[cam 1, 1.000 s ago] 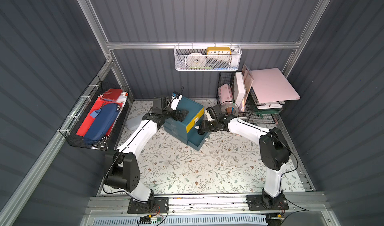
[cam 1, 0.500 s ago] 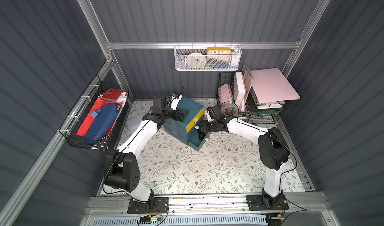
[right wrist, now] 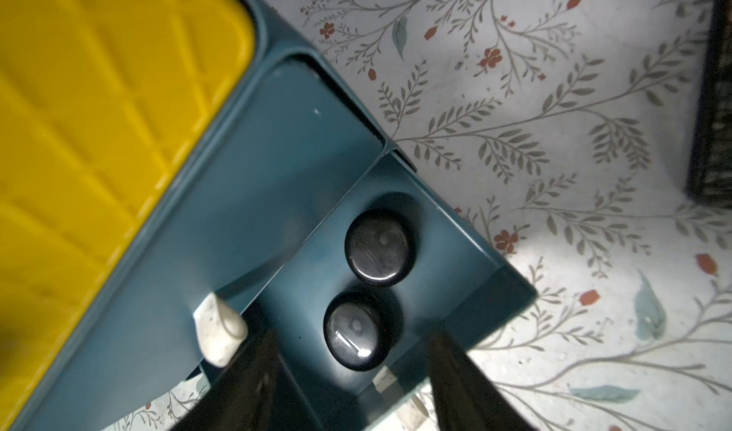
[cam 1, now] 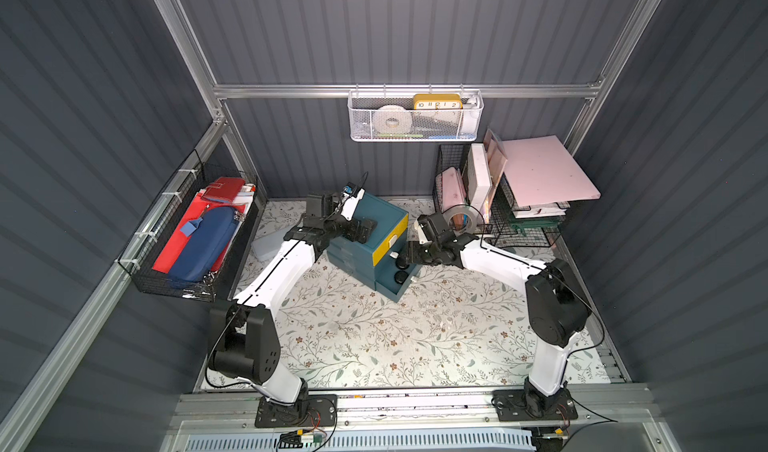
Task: Put the bluetooth earphones in the drawer according to color
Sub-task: Place the bluetooth earphone in the drawer.
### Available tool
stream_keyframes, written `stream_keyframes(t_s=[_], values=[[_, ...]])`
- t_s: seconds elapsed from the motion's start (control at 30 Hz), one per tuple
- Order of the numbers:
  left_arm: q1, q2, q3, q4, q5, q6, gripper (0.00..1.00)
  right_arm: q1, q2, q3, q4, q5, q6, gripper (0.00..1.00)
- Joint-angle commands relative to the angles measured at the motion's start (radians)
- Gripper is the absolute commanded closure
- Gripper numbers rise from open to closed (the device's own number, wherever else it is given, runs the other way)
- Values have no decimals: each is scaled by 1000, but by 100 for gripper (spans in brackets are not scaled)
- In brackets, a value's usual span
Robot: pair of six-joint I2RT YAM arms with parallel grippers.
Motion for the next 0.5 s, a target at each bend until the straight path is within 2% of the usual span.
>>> stream_keyframes(t_s=[0.0, 0.17, 0.27, 0.3, 0.47], values=[[-10, 33, -39, -168, 14, -28, 1, -16, -64, -52, 35, 24, 22, 47], [-10, 30, -39, -167, 15, -28, 1, -52, -112, -140, 61, -7, 65, 81], [-10, 30, -39, -169, 17, -29, 1, -64, -129, -174, 59, -25, 85, 97], [-10, 28, -39, -169, 18, -29, 1, -66, -132, -182, 58, -28, 90, 100], [-10, 23, -36, -178, 3, -25, 0, -70, -137, -199, 47, -20, 106, 100]])
